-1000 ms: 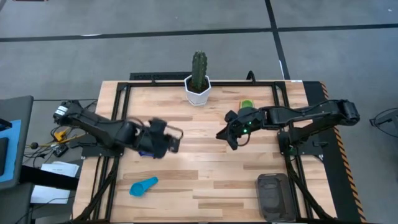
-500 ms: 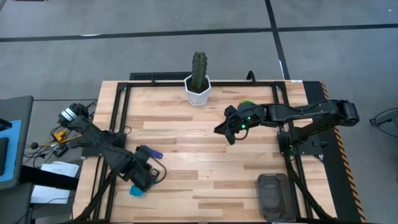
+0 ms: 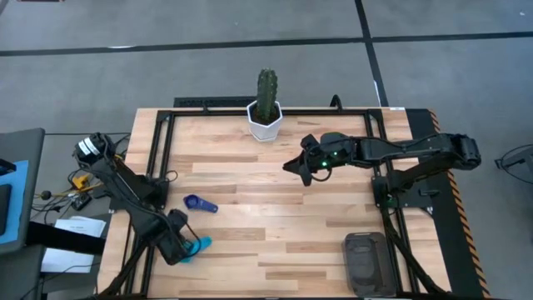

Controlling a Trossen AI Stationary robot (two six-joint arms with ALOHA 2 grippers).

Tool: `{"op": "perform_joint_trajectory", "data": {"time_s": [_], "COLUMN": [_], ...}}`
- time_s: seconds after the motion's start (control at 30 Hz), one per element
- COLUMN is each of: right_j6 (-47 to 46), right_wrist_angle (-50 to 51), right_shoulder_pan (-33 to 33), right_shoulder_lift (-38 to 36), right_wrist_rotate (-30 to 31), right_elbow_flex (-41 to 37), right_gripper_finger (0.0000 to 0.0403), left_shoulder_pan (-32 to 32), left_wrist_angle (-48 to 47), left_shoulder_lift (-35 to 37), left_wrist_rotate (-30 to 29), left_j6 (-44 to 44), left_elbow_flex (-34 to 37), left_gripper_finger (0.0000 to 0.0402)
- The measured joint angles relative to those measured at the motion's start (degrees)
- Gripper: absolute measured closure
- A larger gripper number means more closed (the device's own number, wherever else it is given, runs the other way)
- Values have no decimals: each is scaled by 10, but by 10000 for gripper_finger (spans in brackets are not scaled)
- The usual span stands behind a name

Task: Nest measuring cups in basket
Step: Stack the light blue measuring cup on top of the green measuring cup

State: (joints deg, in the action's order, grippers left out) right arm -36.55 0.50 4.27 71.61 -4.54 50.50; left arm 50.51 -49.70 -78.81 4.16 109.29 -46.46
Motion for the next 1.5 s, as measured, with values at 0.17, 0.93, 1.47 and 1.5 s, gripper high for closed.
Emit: {"op": "perform_joint_trajectory", "data": {"time_s": [0.17, 0.93, 1.47, 1.5], "right_j6": [-28, -102, -146, -146], "right_wrist_angle": [-2, -4, -179, -177], "right_shoulder_pan": [0, -17, -79, -82], "right_shoulder_lift": [0, 19, 142, 142], "right_wrist_rotate": [19, 61, 58, 58], "right_elbow_flex": [0, -1, 0, 0], "right_gripper_finger": [305, 305, 305, 305], "left_shoulder_pan": [18, 34, 37, 38], "left_wrist_angle": [55, 92, 145, 157], "left_shoulder_lift": [2, 67, 66, 66], "left_wrist_rotate": [11, -87, -18, -18], "left_j6": [-16, -57, -33, -29], "left_elbow_flex": [26, 50, 86, 90], "left_gripper_finger": [275, 275, 275, 275]}}
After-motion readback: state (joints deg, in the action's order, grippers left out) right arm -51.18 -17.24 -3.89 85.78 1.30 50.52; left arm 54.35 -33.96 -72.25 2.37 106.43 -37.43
